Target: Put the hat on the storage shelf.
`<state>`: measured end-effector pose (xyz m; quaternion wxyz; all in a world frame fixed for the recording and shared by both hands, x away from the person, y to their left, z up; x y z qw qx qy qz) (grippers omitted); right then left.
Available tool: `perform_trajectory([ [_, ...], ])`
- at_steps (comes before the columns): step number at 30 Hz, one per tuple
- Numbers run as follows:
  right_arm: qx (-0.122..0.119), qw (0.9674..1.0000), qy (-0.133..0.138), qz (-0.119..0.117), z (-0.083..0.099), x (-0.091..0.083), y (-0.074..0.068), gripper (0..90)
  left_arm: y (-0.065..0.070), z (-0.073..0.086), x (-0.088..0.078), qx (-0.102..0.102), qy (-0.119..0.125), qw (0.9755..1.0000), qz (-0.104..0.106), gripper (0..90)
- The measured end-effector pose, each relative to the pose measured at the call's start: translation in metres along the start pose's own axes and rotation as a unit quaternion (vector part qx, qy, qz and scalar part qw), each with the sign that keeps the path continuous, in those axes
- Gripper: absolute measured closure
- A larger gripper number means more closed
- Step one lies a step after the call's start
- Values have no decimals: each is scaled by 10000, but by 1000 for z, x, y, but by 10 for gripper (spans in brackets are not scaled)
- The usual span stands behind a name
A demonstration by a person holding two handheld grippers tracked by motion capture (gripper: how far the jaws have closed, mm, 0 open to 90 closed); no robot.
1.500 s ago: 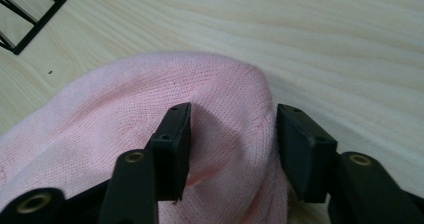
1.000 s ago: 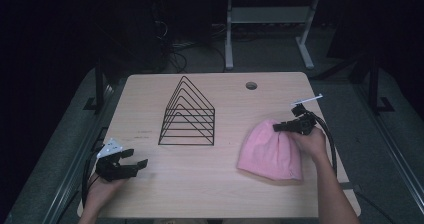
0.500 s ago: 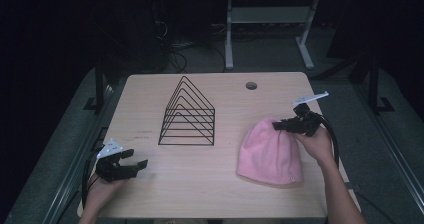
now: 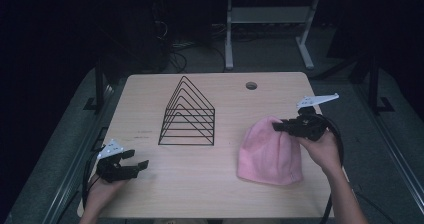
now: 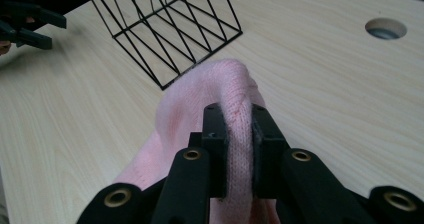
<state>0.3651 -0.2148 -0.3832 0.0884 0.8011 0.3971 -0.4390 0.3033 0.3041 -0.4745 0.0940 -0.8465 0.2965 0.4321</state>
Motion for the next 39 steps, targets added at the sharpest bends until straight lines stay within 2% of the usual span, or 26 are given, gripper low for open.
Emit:
perform_trajectory([
  [5, -230, 9996, 155, 55, -10, -16, -15, 798, 0, 0, 0, 30, 3, 10000, -1, 256],
  [9, -343, 9991, 204, 107, -16, -24, -22, 798, 0, 0, -1, 25, 15, 10000, 12, 257],
  [19, -503, 9970, 529, 253, -34, -50, -35, 798, 4, -2, -1, 33, 6, 9999, 99, 259],
  [28, -588, 9958, 681, 186, -45, -58, -42, 798, 10, -5, -2, 62, 87, 9997, 232, 261],
  [39, -749, 9937, 823, 160, -62, -71, -52, 796, 16, -17, -7, 260, 133, 9987, 426, 264],
])
Point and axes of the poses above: each handheld gripper's, and its own axes: x roughly forward along the jaws, z roughly out of its underside, y roughly to its right, the point moved 4 cm from there along x, roughly forward along the jaws, and after that the axes turned 14 degrees about -y, right-handed, at the moved point
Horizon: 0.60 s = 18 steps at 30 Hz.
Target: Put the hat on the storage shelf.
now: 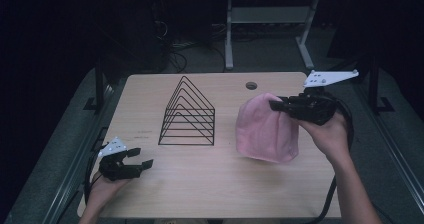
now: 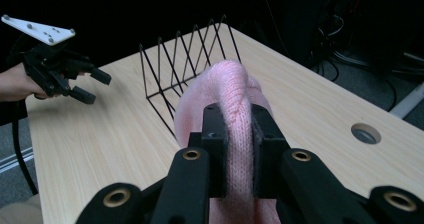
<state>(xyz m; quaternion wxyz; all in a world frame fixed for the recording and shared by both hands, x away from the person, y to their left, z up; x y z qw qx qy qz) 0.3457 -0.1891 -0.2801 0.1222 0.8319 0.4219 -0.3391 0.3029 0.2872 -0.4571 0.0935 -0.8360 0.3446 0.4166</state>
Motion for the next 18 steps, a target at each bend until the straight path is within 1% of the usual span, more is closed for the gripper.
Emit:
perform_trajectory([
  [2, -42, 10000, 48, 2, -6, -2, -2, 796, 2, -3, 0, 44, 8, 10000, 65, 264],
  [3, -42, 10000, 48, 2, -6, -2, -2, 796, 3, -5, -1, 90, -16, 9999, 78, 264],
  [4, -84, 9999, 68, 3, -10, -3, -3, 796, 6, -8, -1, 155, -31, 9998, 101, 264],
  [6, -96, 9999, 68, 0, -12, -4, -4, 796, 7, -10, -1, 159, -23, 9998, 135, 264],
  [7, -123, 9999, 71, 0, -14, -4, -5, 796, 9, -12, -3, 199, -10, 9996, 187, 263],
  [9, -167, 9998, 94, 10, -19, -4, -6, 796, 11, -15, -4, 269, -11, 9994, 221, 263],
  [15, -262, 9996, 135, 31, -30, -5, -10, 795, 18, -28, -16, 505, 41, 9982, 313, 262],
  [17, -286, 9994, 166, 34, -33, -6, -11, 795, 22, -34, -20, 563, 81, 9977, 364, 258],
  [18, -308, 9994, 172, 47, -35, -6, -11, 794, 25, -38, -22, 625, 95, 9972, 393, 258],
])
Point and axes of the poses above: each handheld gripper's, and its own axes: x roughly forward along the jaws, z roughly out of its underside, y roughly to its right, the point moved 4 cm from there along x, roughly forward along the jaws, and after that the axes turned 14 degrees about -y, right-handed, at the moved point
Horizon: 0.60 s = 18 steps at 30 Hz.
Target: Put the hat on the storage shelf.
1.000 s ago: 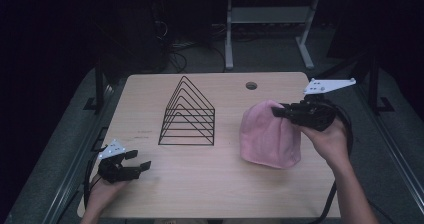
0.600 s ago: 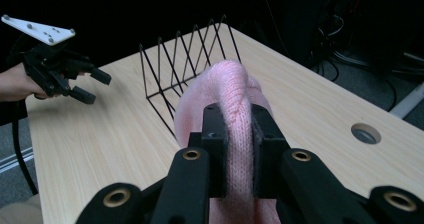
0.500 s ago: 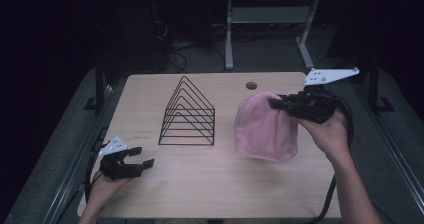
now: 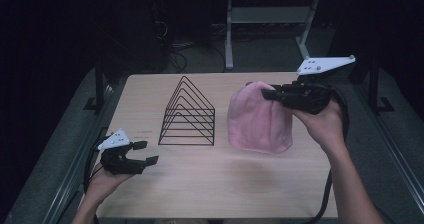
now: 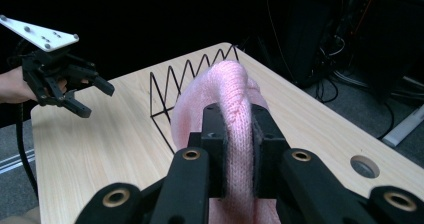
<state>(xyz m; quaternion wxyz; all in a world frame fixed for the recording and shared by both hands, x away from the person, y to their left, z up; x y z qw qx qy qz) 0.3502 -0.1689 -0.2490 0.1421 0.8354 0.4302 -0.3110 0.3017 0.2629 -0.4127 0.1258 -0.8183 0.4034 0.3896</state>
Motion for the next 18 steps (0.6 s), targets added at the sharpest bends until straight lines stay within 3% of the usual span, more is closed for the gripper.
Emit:
perform_trajectory([
  [8, -89, 9999, 97, -16, -13, -5, -4, 795, 21, -29, -3, 454, 24, 9988, 157, 255],
  [18, -237, 9994, 218, -142, -31, -13, -14, 795, 47, -69, 2, 873, 152, 9948, 496, 256],
])
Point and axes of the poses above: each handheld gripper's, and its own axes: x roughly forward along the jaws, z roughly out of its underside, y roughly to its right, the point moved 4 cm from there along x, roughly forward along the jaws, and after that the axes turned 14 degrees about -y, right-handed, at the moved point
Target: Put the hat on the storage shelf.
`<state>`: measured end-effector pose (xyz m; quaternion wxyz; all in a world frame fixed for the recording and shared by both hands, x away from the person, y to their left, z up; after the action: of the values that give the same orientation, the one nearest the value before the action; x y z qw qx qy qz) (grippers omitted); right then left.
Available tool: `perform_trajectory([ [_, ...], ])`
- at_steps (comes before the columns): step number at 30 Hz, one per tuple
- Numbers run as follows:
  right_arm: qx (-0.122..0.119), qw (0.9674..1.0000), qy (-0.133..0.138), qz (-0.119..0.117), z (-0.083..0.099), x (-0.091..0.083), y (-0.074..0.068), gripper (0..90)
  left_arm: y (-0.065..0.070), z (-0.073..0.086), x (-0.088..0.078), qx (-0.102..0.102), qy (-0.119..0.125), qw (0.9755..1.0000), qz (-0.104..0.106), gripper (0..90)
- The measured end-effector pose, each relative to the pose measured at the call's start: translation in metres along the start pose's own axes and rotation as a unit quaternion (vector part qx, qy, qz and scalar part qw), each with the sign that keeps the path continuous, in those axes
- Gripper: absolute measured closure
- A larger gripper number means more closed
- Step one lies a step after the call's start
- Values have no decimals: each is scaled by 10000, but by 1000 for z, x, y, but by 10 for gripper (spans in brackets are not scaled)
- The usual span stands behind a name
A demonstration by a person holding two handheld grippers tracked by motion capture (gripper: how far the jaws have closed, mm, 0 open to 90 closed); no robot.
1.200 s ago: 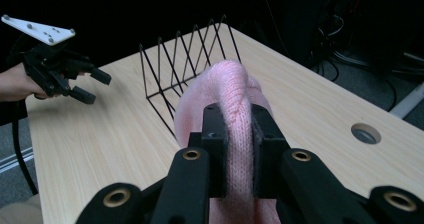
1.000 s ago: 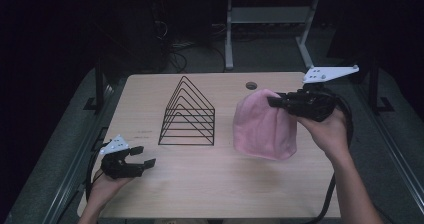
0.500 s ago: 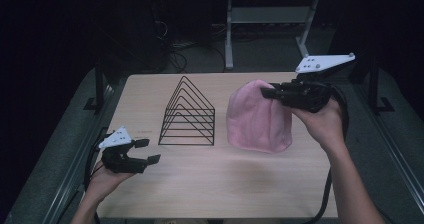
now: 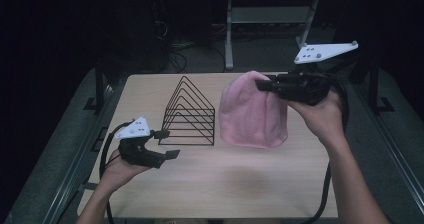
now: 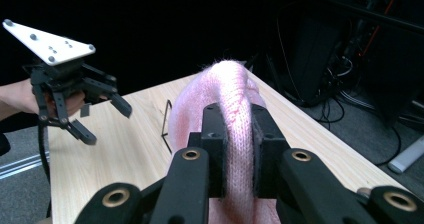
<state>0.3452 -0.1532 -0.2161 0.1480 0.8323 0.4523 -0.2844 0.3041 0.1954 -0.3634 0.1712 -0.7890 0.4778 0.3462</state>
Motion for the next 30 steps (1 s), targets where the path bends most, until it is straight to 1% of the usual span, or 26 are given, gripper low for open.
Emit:
perform_trajectory([
  [3, -66, 9999, 60, -56, -6, 0, -4, 794, 2, -9, 5, 87, -31, 9999, 87, 256],
  [7, -131, 9998, 77, -116, -12, 0, -9, 794, 4, -19, 11, 88, 15, 9997, 222, 256],
  [12, -243, 9994, 125, -188, -20, 1, -15, 794, 6, -31, 15, 163, 41, 9989, 433, 256],
  [14, -292, 9993, 116, -203, -23, 2, -17, 794, 7, -35, 16, 238, 6, 9985, 489, 256],
  [19, -384, 9989, 123, -252, -30, 7, -21, 794, 9, -43, 19, 295, 9, 9977, 617, 256],
  [20, -393, 9988, 126, -265, -31, 7, -22, 794, 10, -45, 20, 275, 48, 9976, 640, 256],
  [22, -414, 9986, 133, -297, -33, 9, -23, 794, 10, -47, 20, 279, 56, 9970, 720, 257],
  [25, -452, 9984, 124, -330, -37, 12, -26, 794, 9, -52, 20, 273, 92, 9965, 782, 257],
  [30, -555, 9976, 149, -381, -43, 16, -29, 794, 5, -59, 21, 251, 102, 9955, 908, 259],
])
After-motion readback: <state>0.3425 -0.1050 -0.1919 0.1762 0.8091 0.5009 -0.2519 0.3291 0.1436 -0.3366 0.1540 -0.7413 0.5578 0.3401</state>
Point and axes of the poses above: each handheld gripper's, and its own axes: x roughly forward along the jaws, z roughly out of its underside, y roughly to its right, the point moved 4 cm from there along x, roughly forward along the jaws, and after that the axes turned 14 degrees about -y, right-handed, at the moved point
